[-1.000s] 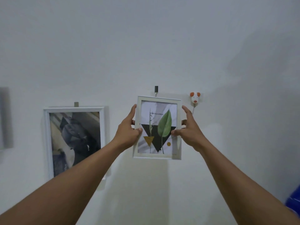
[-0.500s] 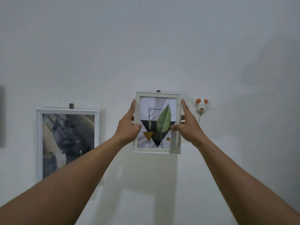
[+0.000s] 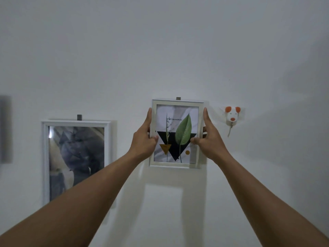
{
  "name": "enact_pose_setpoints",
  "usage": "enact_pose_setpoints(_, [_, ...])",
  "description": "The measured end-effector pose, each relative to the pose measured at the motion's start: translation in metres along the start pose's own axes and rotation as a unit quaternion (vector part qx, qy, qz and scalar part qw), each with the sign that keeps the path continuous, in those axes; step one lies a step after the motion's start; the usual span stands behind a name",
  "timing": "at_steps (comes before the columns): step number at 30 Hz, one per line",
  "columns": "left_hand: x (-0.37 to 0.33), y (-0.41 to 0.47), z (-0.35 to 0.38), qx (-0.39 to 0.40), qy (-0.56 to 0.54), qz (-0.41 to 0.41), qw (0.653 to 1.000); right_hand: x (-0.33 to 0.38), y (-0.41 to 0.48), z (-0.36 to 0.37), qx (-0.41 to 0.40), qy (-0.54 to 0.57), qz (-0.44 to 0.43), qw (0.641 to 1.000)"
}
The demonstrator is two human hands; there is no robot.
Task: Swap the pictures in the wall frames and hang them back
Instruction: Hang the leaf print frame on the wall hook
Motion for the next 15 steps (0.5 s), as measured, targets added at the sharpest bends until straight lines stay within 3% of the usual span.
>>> enact_pose_setpoints(15, [0.004, -0.004, 0.006, -0.02, 0.065, 0.006, 0.998, -0.015, 0.009, 0.001, -0.015, -0.049, -0.02, 0.998])
Point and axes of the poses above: each hand's wrist, its own y-axis towards the middle knuckle, its own z-axis out of the palm, x = y × z, the point moved 6 cm from there along y, towards the middle knuckle, and after that the axes turned 15 degrees about -x, right-handed, at the moved point
